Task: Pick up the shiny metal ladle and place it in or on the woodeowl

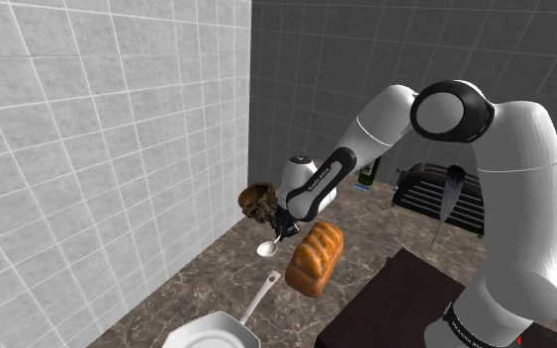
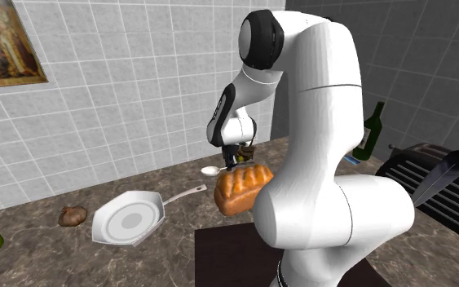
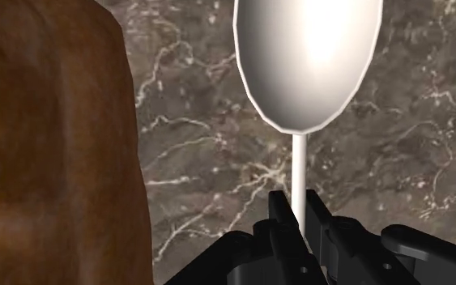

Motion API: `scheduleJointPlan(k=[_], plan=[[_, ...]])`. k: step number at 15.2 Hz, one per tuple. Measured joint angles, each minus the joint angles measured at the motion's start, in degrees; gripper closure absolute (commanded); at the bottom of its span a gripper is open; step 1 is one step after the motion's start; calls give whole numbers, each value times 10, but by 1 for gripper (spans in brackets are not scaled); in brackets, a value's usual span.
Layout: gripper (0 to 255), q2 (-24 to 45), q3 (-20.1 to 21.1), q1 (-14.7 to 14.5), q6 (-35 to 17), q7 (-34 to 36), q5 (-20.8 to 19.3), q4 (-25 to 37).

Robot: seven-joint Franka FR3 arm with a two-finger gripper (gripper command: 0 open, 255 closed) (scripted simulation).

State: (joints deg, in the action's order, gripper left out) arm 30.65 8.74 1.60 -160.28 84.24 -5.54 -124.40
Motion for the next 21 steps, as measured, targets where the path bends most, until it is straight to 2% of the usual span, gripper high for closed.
scheduleJointPlan(k=[21], plan=[[255,-141,31,24,129,-22,38,-12]])
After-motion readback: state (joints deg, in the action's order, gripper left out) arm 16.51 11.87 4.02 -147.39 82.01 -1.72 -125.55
